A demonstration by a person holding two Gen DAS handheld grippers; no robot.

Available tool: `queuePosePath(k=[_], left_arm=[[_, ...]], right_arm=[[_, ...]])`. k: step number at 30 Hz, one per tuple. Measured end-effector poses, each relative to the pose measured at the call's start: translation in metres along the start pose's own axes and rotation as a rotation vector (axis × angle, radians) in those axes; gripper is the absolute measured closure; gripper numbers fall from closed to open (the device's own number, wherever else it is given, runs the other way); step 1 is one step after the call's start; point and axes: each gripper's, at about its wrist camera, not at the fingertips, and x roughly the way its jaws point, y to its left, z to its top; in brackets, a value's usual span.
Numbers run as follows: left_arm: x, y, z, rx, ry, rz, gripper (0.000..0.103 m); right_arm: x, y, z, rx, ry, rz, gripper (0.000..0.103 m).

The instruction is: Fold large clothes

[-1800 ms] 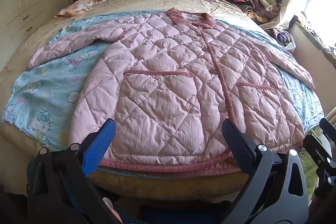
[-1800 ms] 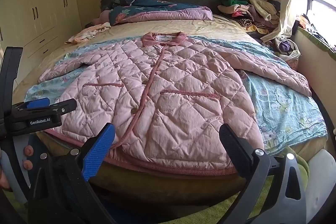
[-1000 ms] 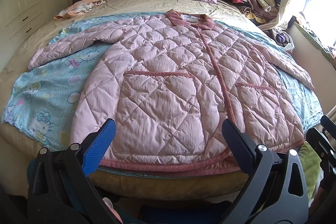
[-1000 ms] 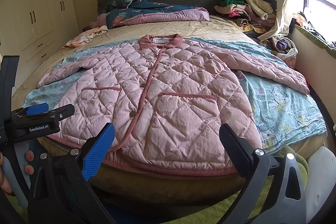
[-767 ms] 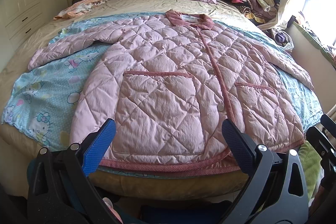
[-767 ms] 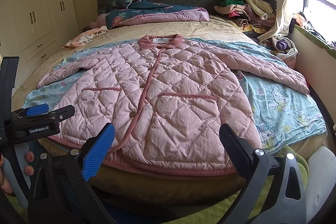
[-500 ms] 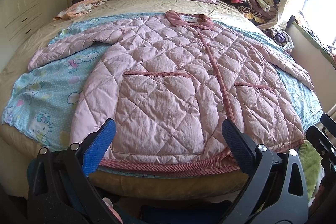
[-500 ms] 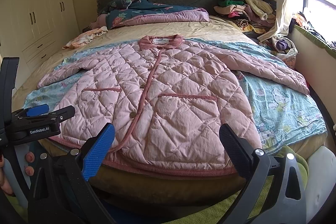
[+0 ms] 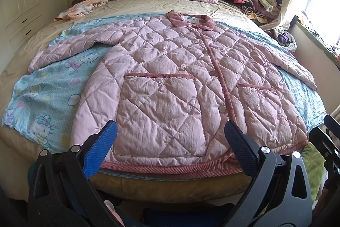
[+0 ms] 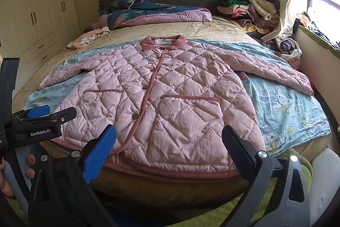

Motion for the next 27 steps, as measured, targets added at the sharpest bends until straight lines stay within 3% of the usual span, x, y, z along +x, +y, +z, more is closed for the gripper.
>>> queuePosePath(k=[19, 27], left_arm=[[0.002, -0.012, 0.004, 0.011, 0.0, -0.001, 0.008], [0.009, -0.014, 0.007, 0.008, 0.006, -0.003, 0.008]], right_arm=[[0.004, -0.001, 0.001, 0.003, 0.01, 0.007, 0.004], [0.021, -0.001, 0.011, 0.026, 0.054, 0.053, 0.004]])
